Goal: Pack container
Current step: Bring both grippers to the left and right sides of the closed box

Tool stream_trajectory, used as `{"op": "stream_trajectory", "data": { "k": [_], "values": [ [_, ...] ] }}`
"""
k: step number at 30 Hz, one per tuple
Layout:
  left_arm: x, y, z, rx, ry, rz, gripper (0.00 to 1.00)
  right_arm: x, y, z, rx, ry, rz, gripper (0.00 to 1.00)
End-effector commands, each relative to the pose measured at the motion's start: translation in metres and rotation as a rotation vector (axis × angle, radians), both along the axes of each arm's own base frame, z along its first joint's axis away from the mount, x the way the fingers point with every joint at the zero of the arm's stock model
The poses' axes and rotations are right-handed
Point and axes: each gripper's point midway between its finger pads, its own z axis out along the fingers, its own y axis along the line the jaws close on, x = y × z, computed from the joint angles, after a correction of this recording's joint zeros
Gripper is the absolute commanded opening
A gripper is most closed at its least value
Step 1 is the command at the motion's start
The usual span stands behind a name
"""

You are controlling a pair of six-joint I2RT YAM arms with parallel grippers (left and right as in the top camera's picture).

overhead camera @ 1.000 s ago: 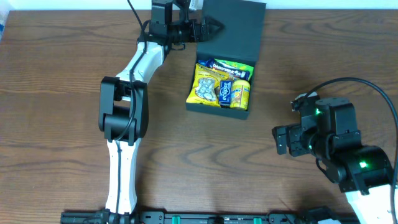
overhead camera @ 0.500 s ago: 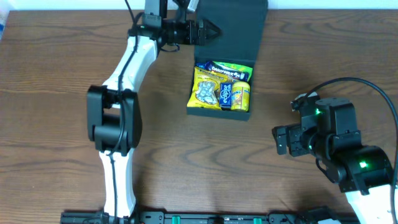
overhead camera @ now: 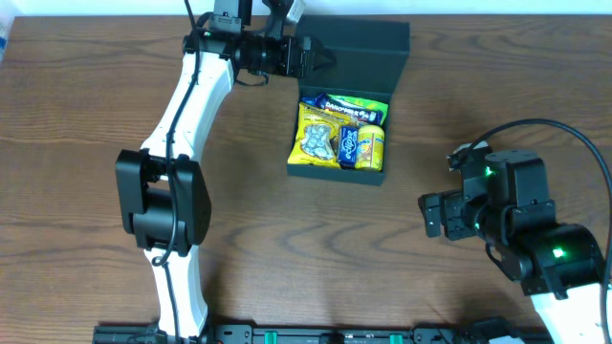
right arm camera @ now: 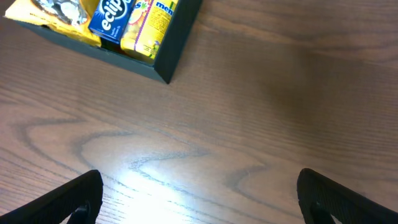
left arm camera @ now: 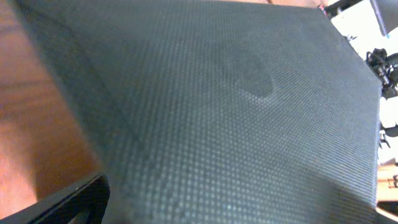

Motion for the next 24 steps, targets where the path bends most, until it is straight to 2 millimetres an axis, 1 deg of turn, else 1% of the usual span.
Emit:
{"op": "stream_trajectory", "data": {
  "k": [1, 10, 13, 14, 19, 22, 24],
  "values": [
    [-0.013, 0.005, 0.030, 0.020, -0.069, -0.019, 0.96, 0.000, -0.001, 0.002, 0.014, -0.004, -0.014, 0.99],
    [-0.044, 0.024, 0.055, 0.126, -0.034, 0.038, 0.96, 0.000, -0.001, 0.002, 0.014, -0.004, -0.014, 0.99],
    [-0.054, 0.029, 0.065, 0.146, -0.035, 0.052, 0.96, 0.000, -0.001, 0.002, 0.014, -0.004, -0.014, 0.99],
    [-0.059, 0.031, 0.071, 0.151, -0.039, 0.056, 0.96, 0.000, -0.001, 0.002, 0.014, -0.004, -0.014, 0.99],
    [-0.071, 0.033, 0.089, 0.147, -0.060, 0.058, 0.96, 0.000, -0.001, 0.002, 0.014, -0.004, -0.014, 0.99],
    [-0.076, 0.034, 0.094, 0.148, -0.064, 0.059, 0.96, 0.000, -0.001, 0.002, 0.014, -0.004, -0.014, 0.99],
    [-0.079, 0.036, 0.092, 0.169, -0.053, 0.067, 0.96, 0.000, -0.001, 0.002, 0.014, -0.004, -0.014, 0.99]
  ]
}}
